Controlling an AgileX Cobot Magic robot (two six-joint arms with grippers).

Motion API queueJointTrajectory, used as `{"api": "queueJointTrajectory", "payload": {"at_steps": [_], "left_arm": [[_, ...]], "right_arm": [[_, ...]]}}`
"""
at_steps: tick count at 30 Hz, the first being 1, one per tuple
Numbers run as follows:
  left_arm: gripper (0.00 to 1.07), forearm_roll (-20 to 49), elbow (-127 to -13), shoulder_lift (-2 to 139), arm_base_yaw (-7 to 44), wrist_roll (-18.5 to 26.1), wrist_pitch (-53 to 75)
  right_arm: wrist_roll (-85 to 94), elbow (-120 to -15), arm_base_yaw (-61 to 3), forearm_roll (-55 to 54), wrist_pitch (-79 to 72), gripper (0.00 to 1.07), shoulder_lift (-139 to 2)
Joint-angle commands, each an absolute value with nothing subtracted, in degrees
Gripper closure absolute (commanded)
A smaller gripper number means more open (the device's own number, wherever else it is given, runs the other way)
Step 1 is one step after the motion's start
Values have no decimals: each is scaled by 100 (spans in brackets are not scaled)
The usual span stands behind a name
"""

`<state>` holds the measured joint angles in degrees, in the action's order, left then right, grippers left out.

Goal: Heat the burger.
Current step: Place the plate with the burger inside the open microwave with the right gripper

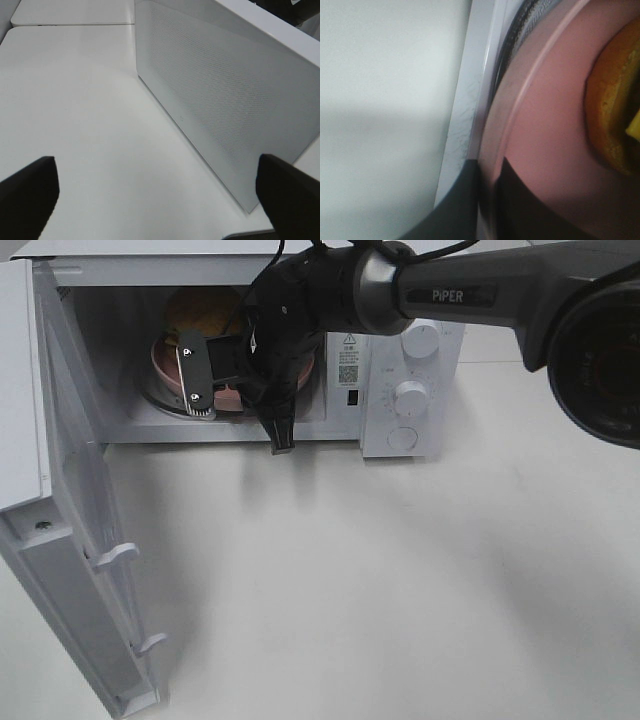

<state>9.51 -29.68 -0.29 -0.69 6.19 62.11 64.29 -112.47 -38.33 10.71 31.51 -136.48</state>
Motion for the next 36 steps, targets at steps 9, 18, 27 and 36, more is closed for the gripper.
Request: {"api": "queueJointTrajectory", "payload": {"at_steps": [9, 18, 27, 36], "left_arm": [[7, 980, -2951, -126, -46, 602, 6125], [7, 980, -2951, -126, -46, 602, 6125], [7, 980, -2951, -126, -46, 602, 6125], [7, 980, -2951, -126, -46, 602, 6125]], "right_arm": [[6715, -11379, -3827, 831, 2756, 103, -13550], [6612, -11379, -3827, 825, 2750, 84, -13550], [6572, -11367, -3827, 647, 3168, 61, -13550], [6566, -11327, -3827, 602, 3392, 54, -13533]]}}
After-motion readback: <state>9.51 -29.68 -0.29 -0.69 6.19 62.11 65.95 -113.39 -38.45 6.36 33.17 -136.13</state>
